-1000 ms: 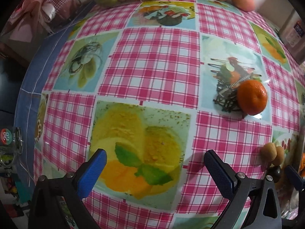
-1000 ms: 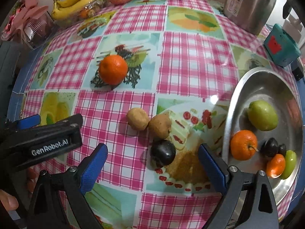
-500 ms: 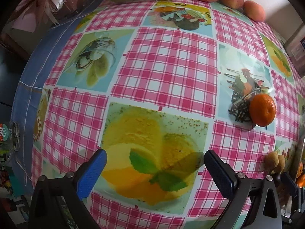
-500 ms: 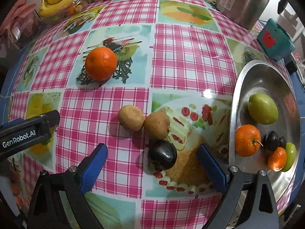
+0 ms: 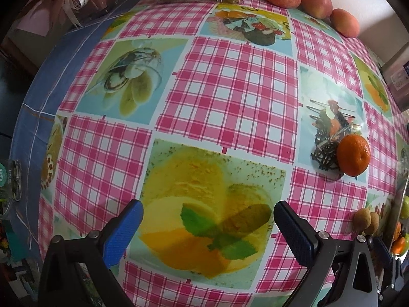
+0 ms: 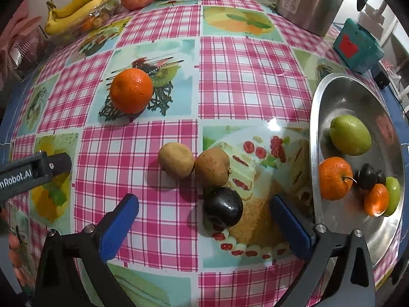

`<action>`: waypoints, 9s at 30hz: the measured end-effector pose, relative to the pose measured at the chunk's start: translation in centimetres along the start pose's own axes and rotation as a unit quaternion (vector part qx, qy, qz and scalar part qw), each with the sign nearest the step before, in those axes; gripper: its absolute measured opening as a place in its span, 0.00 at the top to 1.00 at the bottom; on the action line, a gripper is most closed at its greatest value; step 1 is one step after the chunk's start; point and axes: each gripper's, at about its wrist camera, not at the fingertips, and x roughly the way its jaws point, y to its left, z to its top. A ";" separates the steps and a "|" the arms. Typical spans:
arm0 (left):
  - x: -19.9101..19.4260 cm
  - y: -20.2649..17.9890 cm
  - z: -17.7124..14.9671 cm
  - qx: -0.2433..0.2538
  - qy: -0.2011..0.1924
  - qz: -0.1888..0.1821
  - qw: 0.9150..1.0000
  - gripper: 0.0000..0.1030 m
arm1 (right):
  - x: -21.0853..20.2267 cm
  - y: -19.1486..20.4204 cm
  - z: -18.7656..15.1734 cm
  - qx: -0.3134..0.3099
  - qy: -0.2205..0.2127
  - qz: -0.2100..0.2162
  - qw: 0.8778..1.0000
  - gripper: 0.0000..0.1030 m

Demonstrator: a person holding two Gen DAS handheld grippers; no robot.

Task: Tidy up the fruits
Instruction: 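Move the open right tool over the remaining dark plum beside the potatoes, then close the right tool around the dark plum, then carry the dark plum into the steel bowl with the right tool, then open the right tool to drop the plum into the bowl, then withdraw the open right tool from the bowl back over the table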

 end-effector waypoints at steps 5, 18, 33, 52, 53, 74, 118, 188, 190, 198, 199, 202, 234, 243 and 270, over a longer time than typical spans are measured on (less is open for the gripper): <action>-0.2 -0.3 0.1 0.006 -0.004 -0.009 1.000 0.00 | 0.3 0.1 0.8 -0.002 0.027 0.002 1.000 0.00; -0.7 -0.4 0.0 0.007 -0.014 -0.011 1.000 0.00 | -1.2 -0.8 1.2 0.016 0.028 0.007 0.999 0.35; -0.9 -0.6 0.1 0.006 -0.017 -0.009 1.000 0.00 | -2.1 -2.9 0.8 0.048 0.030 0.029 0.998 0.72; -2.4 -3.8 -0.1 -0.008 -0.040 -0.093 0.995 0.00 | -5.0 -4.0 1.5 0.060 0.000 0.072 0.996 0.74; -2.5 -4.1 -0.1 -0.009 -0.043 -0.098 0.994 0.00 | -5.1 -4.2 1.3 0.063 -0.003 0.072 0.995 0.74; -2.5 -13.9 -2.4 0.040 0.006 -0.195 0.980 0.39 | -7.5 -12.0 1.6 0.173 -0.038 0.088 0.980 0.74; -8.6 -18.4 -4.1 0.096 -0.069 -0.214 0.970 0.75 | -8.4 -22.0 0.9 0.269 -0.068 0.046 0.960 0.74; -8.6 -29.1 -10.5 0.248 -0.061 -0.182 0.950 0.66 | -7.4 -24.8 0.4 0.250 -0.064 0.035 0.965 0.73; -8.7 -28.7 -10.3 0.242 -0.063 -0.182 0.951 0.64 | -7.4 -24.7 0.4 0.248 -0.063 0.035 0.966 0.73; -8.8 -27.2 -9.1 0.213 -0.069 -0.173 0.959 0.46 | -7.3 -24.4 0.6 0.238 -0.064 0.034 0.969 0.73; -8.8 -27.1 -9.0 0.211 -0.072 -0.170 0.960 0.44 | -7.3 -24.4 0.6 0.237 -0.063 0.034 0.969 0.73; -8.8 -26.7 -8.5 0.204 -0.079 -0.161 0.962 0.36 | -7.3 -24.3 0.6 0.234 -0.063 0.030 0.970 0.73; -8.0 -24.4 -7.2 0.159 -0.096 -0.099 0.978 0.00 | -7.5 -24.1 0.1 0.228 -0.078 0.002 0.971 0.08; -8.2 -23.5 -6.5 0.151 -0.107 -0.080 0.980 0.00 | -7.5 -24.2 -0.1 0.237 -0.078 -0.002 0.968 0.08; -10.1 -10.8 -2.0 0.063 -0.150 0.033 0.986 0.00 | -8.0 -17.2 0.6 0.137 -0.071 0.013 0.988 0.08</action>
